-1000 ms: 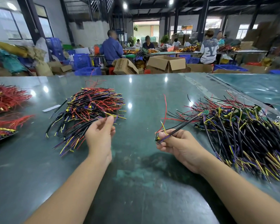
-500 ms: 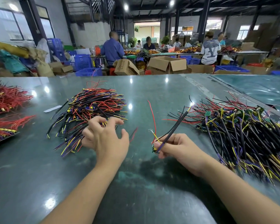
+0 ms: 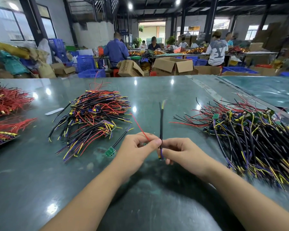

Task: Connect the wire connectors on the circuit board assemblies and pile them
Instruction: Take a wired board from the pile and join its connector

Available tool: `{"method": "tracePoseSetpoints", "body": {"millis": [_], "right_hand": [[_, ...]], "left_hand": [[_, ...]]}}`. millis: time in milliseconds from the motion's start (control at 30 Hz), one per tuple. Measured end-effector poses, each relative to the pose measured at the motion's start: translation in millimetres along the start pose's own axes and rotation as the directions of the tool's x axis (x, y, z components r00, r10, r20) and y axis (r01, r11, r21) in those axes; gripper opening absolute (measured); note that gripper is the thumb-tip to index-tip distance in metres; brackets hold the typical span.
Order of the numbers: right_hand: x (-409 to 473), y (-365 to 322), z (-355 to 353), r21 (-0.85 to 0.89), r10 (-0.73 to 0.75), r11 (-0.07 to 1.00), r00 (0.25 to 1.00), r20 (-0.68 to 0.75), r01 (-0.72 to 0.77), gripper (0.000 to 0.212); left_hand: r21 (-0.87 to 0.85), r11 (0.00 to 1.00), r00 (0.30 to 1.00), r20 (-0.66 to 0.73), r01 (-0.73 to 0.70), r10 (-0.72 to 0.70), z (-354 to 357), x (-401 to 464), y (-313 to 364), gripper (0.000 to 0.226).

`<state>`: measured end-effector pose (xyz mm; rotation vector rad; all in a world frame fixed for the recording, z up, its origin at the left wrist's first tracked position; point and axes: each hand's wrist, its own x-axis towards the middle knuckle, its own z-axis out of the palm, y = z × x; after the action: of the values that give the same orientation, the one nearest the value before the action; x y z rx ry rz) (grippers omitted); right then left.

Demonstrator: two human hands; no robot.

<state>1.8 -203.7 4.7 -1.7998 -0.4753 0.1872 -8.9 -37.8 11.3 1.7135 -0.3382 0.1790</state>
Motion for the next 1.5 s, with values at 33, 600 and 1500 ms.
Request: {"method": "tracePoseSetpoints", "body": {"millis": [33,600,1500], "right_hand": [[0,0,0,0.028,0.002,1.000,1.000,-0.010,-0.001,0.014],[0,-1,9,-0.088,-0.096,0.993,0.971,-0.218,0.079,0.018],[-6,-5,13,0.367,0.055,0.930,0.996,-0.074,-0.024,0.043]], "left_hand": [[-0.023,1.000,1.000,-0.010,0.012,-0.012,-1,1,-1,0.010],[-0.107,0.993,0.993,-0.097,0.056,-0.066,-1,6,-8,0.026],[-0.418,0.908,0.999,-0.034,0.016,-0.033,-4,6,-6,0.015]]}}
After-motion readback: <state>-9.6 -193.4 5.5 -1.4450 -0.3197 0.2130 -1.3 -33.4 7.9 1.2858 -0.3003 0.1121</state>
